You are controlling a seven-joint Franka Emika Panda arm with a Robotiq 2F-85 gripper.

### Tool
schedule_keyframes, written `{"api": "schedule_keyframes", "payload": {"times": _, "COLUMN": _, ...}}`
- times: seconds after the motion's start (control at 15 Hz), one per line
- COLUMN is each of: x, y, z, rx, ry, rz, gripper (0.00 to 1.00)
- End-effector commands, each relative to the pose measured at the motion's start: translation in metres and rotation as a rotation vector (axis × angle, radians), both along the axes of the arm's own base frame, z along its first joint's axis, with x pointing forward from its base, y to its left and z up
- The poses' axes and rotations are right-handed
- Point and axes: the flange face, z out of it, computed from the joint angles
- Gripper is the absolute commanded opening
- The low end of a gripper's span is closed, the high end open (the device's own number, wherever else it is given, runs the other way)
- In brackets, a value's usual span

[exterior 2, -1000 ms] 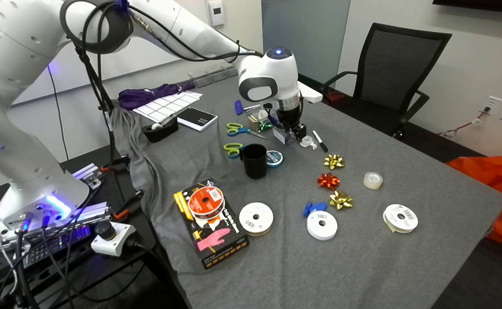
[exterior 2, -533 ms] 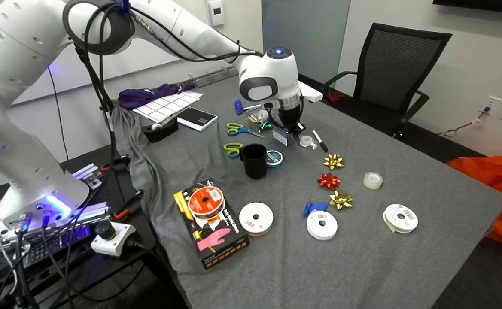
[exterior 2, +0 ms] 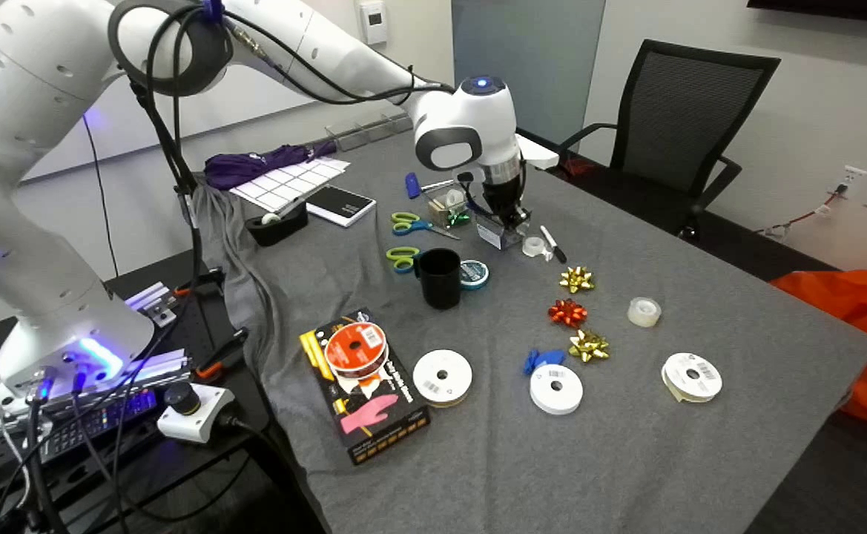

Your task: Remove the markers from the black cup, put them inside the clear bowl on the right and move it to the front

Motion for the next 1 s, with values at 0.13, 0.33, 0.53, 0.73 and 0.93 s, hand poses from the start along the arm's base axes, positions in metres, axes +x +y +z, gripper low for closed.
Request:
{"api": "schedule_keyframes", "payload": {"times": 0.13, "x": -0.009, "y": 0.000, "z": 0.029, "rx": 0.049, "ry": -0.037, "rz": 0.091, "gripper": 0.01}}
{"api": "schedule_keyframes", "payload": {"times": 0.33, "x": -0.024, "y": -0.001, "z": 0.044, "rx": 0.086, "ry": -0.055, "rz": 0.172, "gripper": 0.01}}
{"api": "schedule_keyframes", "payload": {"times": 0.53, "x": -0.049, "y": 0.000, "z": 0.058, "rx": 0.109, "ry": -0.059, "rz": 0.258, "gripper": 0.01}}
{"api": "schedule_keyframes", "payload": {"times": 0.73, "x": -0.081, "y": 0.003, "z": 0.070, "rx": 0.122, "ry": -0.055, "rz": 0.344, "gripper": 0.01}}
{"api": "schedule_keyframes", "payload": {"times": 0.93, "x": -0.117, "y": 0.012, "z": 0.077, "rx": 0.121, "ry": -0.036, "rz": 0.418, "gripper": 0.01}}
